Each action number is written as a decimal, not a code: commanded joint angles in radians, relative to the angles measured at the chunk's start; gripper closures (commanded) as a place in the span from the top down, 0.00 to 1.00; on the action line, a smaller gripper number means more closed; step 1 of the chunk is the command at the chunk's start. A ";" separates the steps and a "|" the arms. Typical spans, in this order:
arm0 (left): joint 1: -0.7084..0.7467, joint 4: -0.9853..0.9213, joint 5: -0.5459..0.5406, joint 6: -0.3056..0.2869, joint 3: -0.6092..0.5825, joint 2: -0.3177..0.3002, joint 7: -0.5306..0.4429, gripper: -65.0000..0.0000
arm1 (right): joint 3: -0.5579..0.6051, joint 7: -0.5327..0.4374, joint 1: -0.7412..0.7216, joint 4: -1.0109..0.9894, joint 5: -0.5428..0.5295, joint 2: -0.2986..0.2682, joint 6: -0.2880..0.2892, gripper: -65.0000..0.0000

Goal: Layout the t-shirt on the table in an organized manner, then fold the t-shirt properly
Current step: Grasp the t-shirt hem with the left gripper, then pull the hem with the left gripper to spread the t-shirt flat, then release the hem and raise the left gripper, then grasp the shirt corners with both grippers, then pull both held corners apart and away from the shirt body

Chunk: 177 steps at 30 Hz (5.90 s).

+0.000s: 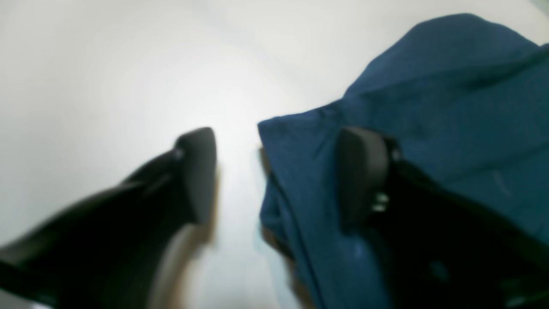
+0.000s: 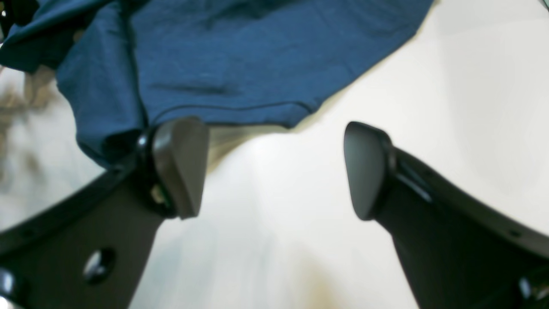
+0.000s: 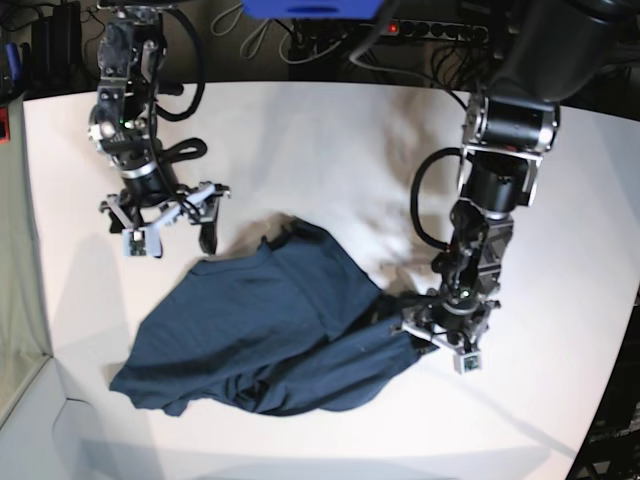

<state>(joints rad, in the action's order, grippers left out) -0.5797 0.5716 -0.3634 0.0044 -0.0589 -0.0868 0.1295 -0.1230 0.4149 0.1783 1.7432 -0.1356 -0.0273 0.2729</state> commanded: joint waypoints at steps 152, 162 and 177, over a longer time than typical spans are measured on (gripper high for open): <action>0.251 0.248 0.048 0.006 0.107 -0.080 -0.176 0.51 | -0.119 -0.029 0.080 -0.001 -0.009 -0.116 0.098 0.00; 0.240 0.192 -0.050 0.007 0.107 -0.110 0.006 0.51 | -0.119 -0.029 0.082 -0.001 -0.009 -0.118 0.098 0.00; 0.347 0.255 -0.050 0.009 0.107 -0.117 0.279 0.01 | -0.119 -0.029 0.082 0.001 -0.009 -0.118 0.098 0.00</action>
<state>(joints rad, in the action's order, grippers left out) -0.2733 0.8501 -0.4152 -0.0036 0.0566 -0.2108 0.2405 -0.2378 0.4080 0.2665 1.7222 -0.1368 -0.1356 0.3637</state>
